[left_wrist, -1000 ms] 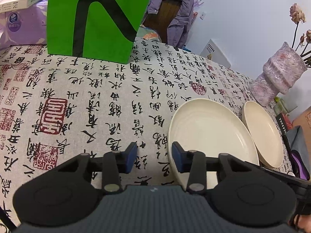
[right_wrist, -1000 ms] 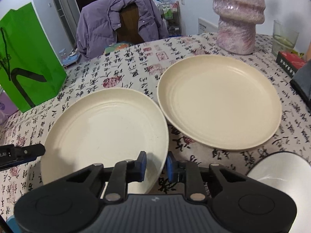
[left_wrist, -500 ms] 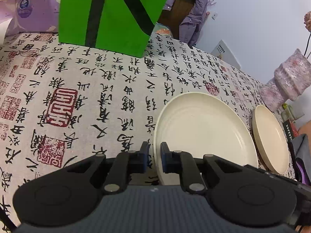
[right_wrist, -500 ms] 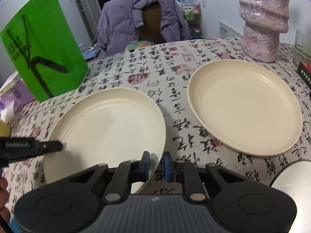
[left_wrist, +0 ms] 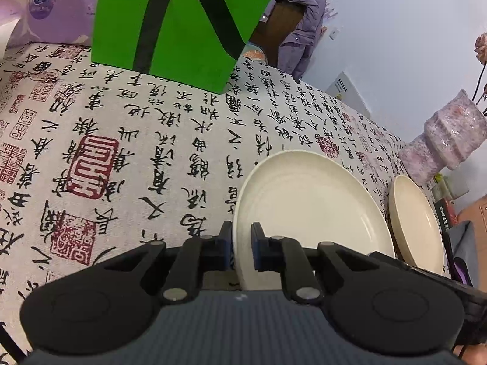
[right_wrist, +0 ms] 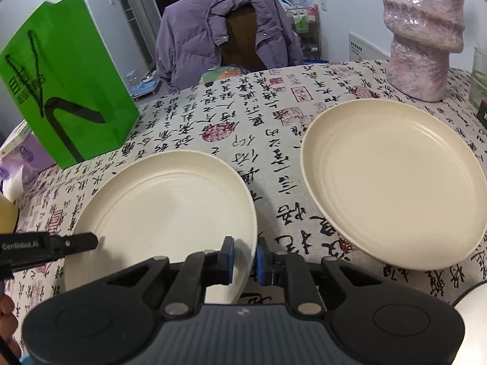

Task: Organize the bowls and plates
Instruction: 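Lift the cream plate with both grippers, tilting it upright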

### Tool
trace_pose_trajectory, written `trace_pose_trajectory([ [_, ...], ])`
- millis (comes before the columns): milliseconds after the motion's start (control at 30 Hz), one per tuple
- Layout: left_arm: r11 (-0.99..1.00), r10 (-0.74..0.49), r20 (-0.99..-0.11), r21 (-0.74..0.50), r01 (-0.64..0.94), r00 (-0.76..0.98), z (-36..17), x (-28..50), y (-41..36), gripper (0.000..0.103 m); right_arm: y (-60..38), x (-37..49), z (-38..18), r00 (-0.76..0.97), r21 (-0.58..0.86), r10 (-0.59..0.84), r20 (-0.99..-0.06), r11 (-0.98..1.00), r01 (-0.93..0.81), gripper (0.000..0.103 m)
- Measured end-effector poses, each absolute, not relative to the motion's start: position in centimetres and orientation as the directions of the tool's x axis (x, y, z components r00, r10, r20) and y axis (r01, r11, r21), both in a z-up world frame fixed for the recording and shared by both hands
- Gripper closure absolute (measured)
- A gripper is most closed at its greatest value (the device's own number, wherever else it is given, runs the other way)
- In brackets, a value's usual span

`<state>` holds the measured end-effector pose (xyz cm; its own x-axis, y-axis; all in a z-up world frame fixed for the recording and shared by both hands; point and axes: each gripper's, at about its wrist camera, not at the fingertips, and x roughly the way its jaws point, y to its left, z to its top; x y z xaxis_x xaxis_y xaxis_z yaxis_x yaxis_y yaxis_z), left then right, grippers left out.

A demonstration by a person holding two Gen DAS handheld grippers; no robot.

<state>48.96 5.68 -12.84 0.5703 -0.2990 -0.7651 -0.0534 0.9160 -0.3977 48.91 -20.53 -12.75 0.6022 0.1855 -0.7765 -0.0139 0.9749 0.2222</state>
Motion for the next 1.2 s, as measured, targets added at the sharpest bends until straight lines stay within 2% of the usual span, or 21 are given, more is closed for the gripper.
trace_pose_trajectory([
  [267,0.933,-0.230,-0.768,-0.349,-0.089,0.598,-12.2,48.7,5.6,0.089,-20.1,47.9,-11.2,0.669,0.231,0.222,-0.710,0.970,-0.078,0.093],
  [800,0.944,-0.108,-0.630,-0.307,-0.119,0.769,-7.6,45.9,5.5,0.088,-19.6,46.0,-7.7,0.779,0.256,0.287,-0.558,0.952,-0.167,0.093],
  [1200,0.938,-0.093,-0.600,-0.319,-0.132,0.794,-5.8,44.0,4.9,0.088,-20.9,44.5,-6.0,0.802,0.299,0.318,-0.506,0.937,-0.183,0.093],
])
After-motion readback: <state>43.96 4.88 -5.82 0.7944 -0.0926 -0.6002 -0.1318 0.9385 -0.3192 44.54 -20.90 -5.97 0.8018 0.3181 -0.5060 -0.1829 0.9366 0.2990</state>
